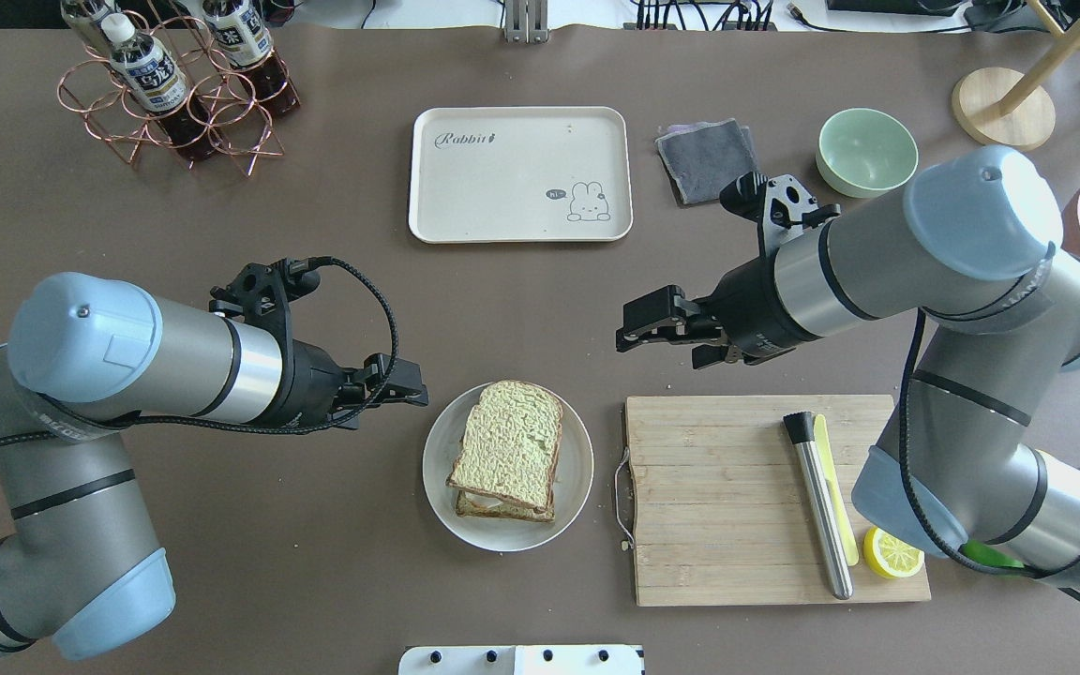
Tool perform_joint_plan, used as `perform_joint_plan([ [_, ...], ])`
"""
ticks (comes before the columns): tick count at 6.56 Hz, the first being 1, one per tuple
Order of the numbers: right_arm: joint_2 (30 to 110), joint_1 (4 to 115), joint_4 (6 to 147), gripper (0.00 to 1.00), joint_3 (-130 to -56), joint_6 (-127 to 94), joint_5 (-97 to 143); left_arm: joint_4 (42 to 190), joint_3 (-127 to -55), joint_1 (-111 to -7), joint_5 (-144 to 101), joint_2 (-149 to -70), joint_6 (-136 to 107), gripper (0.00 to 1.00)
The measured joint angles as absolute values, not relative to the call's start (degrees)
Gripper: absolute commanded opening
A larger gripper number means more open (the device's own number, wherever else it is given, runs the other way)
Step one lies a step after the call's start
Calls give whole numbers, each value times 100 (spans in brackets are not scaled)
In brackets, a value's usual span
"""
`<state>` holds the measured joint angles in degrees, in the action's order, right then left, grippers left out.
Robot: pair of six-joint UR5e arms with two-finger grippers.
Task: Make sandwich and place on tray
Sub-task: 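Raise the right gripper away from the plate toward the green bowl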
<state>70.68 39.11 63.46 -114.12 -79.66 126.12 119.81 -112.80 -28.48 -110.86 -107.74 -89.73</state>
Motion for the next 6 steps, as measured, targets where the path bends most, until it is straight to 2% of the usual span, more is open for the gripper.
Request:
perform_joint_plan([
  [2, 7224, 4408, 6335, 99, -11613, -7910, 13498, 12003, -11238, -2561, -10687, -10757, -8974, 78],
  [5, 7325, 4748, 6312, 99, -11708, -7836, 14039, 12017, -11065, -2318, -10239, -10750, -8972, 57],
  [6, 7331, 4756, 6311, 99, -11706, -7830, 14056, 12061, -10985, -2210, -10048, -10754, -8973, 56],
])
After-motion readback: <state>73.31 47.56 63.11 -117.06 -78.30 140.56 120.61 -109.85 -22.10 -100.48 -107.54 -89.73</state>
